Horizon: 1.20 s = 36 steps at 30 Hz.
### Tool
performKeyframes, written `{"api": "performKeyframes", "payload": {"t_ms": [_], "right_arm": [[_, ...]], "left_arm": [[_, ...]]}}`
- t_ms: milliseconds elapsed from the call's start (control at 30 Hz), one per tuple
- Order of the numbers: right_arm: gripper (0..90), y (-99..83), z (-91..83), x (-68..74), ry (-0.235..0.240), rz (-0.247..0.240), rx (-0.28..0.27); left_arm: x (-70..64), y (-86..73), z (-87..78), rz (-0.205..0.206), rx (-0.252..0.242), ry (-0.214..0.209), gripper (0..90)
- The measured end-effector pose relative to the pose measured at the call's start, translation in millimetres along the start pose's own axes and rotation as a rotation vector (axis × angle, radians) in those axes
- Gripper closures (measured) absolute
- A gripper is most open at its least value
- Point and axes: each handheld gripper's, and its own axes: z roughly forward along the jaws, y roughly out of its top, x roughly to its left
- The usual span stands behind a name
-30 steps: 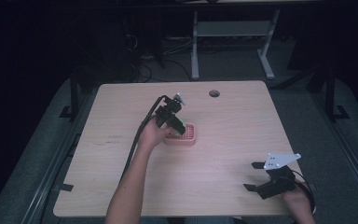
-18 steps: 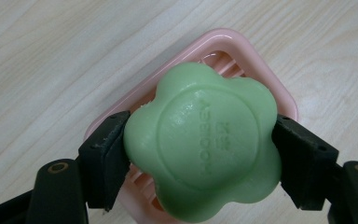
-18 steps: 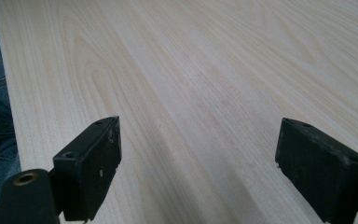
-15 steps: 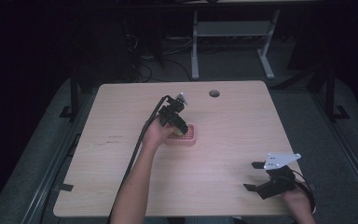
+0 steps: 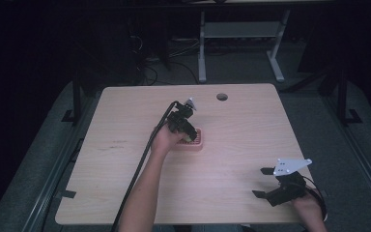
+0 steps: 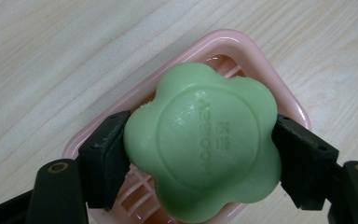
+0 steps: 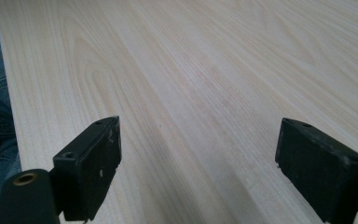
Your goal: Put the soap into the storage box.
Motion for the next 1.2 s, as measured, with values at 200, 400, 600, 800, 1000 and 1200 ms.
{"api": "performKeyframes", "payload": {"t_ms": [200,400,600,800,1000,1200], "right_arm": [[13.8,0.0,0.0,0.1,0.0,0.0,0.0],[13.8,0.0,0.2,0.1,0.002,0.0,0.002],[13.8,0.3,0.4,0.6,0.002,0.003,0.002],[13.7,0.5,0.8,1.3,0.002,0.008,0.003],[13.8,0.6,1.2,1.2,0.003,0.007,0.004],[13.8,0.8,1.5,1.5,0.004,0.007,0.005]], "left_arm": [[-1.0,-1.5,4.3,-0.006,0.007,0.014,26.5],[0.5,-4.3,5.6,-0.012,-0.003,0.015,26.5],[0.4,-6.1,5.3,-0.017,-0.01,0.012,26.4],[-0.7,-7.1,5.6,-0.012,-0.007,0.018,26.1],[-1.9,-8.1,6.0,0.002,0.003,0.027,25.7],[-0.8,-8.8,2.3,-0.003,-0.011,0.015,25.4]]}}
